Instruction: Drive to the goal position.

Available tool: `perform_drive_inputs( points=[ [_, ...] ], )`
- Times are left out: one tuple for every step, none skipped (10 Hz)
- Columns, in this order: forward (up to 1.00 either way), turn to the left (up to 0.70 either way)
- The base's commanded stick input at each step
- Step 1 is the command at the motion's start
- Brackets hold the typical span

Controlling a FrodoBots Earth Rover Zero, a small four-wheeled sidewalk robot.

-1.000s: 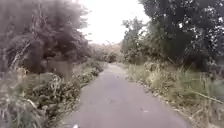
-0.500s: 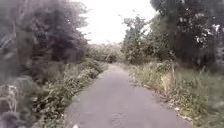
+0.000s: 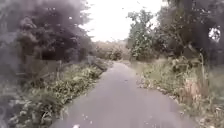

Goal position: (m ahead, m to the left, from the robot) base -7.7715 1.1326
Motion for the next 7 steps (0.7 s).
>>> perform_drive_inputs(
  points=[
    [1.00,0.00],
    [1.00,-0.03],
    [1.00,-0.09],
    [1.00,-0.22],
    [1.00,-0.06],
    [1.00,-0.01],
    [1.00,0.00]
  ],
)
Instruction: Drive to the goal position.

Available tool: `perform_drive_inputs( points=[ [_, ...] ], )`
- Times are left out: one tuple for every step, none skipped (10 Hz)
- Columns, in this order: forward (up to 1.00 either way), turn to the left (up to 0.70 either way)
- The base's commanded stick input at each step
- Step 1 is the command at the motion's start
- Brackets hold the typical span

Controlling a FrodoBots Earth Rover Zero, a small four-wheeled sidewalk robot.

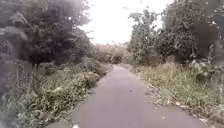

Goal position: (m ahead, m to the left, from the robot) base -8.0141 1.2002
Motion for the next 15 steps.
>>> perform_drive_inputs(
  points=[
    [1.00,0.00],
    [1.00,0.00],
    [1.00,0.00],
    [1.00,0.00],
    [1.00,-0.13],
    [1.00,0.00],
    [1.00,0.00],
    [1.00,0.00],
    [1.00,0.00],
    [1.00,0.00],
    [1.00,0.00],
    [1.00,0.00],
    [1.00,0.00],
    [1.00,0.00],
    [1.00,0.00]
  ],
)
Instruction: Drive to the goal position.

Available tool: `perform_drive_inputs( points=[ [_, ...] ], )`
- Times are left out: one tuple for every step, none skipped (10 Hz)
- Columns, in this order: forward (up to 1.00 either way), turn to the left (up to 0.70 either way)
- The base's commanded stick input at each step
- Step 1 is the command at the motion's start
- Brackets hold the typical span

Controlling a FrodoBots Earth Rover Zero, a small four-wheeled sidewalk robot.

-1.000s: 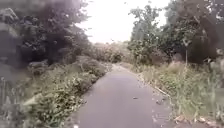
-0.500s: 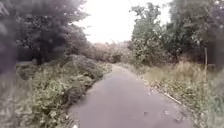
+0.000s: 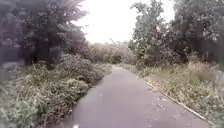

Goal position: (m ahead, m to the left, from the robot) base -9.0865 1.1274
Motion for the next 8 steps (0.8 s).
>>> perform_drive_inputs(
  points=[
    [1.00,0.00],
    [1.00,0.00],
    [1.00,0.00],
    [1.00,0.00],
    [1.00,-0.18],
    [1.00,-0.23],
    [1.00,-0.12],
    [1.00,0.00]
  ],
)
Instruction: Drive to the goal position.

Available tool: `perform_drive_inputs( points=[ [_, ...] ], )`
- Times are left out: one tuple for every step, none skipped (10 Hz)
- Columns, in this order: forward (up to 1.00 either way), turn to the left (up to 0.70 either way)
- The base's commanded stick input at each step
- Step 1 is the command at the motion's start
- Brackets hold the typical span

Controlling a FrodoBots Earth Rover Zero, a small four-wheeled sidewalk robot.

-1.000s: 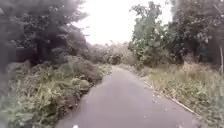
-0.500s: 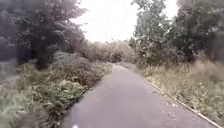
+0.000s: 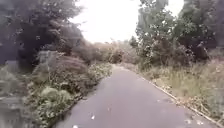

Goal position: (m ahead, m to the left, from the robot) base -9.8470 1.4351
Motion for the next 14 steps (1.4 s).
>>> perform_drive_inputs(
  points=[
    [1.00,0.00],
    [1.00,0.00],
    [1.00,0.00],
    [1.00,0.00],
    [1.00,-0.02],
    [1.00,-0.02],
    [1.00,-0.02],
    [1.00,-0.03],
    [1.00,-0.32],
    [1.00,-0.33],
    [1.00,-0.12],
    [1.00,-0.10],
    [1.00,-0.36],
    [1.00,-0.26]
  ],
)
